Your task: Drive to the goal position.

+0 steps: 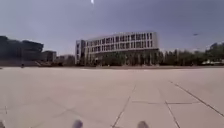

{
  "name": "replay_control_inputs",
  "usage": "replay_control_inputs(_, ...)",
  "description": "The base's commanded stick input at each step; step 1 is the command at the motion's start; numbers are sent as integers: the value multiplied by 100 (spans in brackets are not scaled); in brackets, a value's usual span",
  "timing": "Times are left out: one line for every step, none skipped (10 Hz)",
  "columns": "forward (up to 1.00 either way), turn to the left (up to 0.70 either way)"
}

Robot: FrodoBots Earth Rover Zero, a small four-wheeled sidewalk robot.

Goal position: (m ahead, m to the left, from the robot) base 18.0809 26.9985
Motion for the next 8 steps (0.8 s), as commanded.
replay_control_inputs(0, 85)
replay_control_inputs(0, 85)
replay_control_inputs(0, 85)
replay_control_inputs(0, 85)
replay_control_inputs(0, 85)
replay_control_inputs(0, 85)
replay_control_inputs(0, 85)
replay_control_inputs(0, 85)
